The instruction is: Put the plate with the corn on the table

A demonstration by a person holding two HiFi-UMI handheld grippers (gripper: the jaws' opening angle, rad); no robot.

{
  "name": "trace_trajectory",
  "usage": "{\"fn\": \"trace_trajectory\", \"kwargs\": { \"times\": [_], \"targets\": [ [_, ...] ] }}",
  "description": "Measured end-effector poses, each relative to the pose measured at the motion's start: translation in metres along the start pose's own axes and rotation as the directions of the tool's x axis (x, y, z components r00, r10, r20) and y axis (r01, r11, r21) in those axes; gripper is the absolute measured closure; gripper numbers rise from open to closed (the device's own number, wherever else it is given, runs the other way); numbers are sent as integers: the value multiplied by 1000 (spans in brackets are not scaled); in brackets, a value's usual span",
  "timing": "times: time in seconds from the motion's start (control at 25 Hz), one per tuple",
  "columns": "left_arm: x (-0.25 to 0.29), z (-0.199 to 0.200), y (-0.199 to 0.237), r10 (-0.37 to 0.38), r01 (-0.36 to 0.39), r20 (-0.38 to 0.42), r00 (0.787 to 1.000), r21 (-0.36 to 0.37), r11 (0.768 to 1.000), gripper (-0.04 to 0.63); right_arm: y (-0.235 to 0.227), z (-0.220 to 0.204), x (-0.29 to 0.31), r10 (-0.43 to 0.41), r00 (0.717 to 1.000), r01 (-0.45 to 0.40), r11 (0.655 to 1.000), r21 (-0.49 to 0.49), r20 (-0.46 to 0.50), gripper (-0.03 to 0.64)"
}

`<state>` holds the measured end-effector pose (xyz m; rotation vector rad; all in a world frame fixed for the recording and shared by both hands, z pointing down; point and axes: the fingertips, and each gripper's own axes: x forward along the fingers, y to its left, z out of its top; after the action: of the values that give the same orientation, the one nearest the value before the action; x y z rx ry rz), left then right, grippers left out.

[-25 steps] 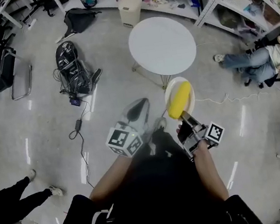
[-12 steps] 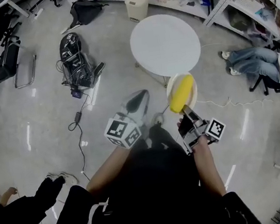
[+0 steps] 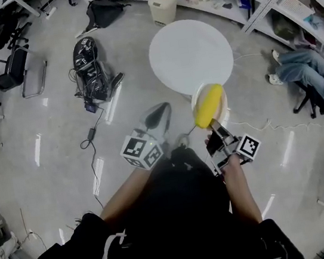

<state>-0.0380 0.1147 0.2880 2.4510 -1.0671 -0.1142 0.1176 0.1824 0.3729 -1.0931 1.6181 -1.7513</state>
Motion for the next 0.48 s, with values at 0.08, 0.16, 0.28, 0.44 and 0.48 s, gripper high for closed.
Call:
{"fn": "trace_trajectory", "kwargs": {
  "times": [0.08, 0.16, 0.28, 0.44, 0.48],
  "targets": [
    [5, 2, 1, 12, -12, 7, 1000, -2, 1000, 590, 0, 4, 5, 6, 1000, -6, 1000, -1, -18, 569],
    [8, 4, 2, 22, -22, 12, 1000, -2, 1000, 589, 0, 6, 9, 6, 999, -6, 1000, 3, -35, 569],
    [14, 7, 4, 29, -29, 15, 999, -2, 1000, 591, -1, 10, 14, -3, 999, 3, 1000, 5, -49, 569],
    [22, 8, 16, 44, -44, 19, 999, 0, 999, 591, -2, 14, 25, -11, 998, 11, 1000, 1, -64, 569],
    [24, 7, 20, 45, -45, 16, 999, -2, 999, 591, -3, 14, 28, -12, 998, 12, 1000, 1, -66, 569]
  ]
}}
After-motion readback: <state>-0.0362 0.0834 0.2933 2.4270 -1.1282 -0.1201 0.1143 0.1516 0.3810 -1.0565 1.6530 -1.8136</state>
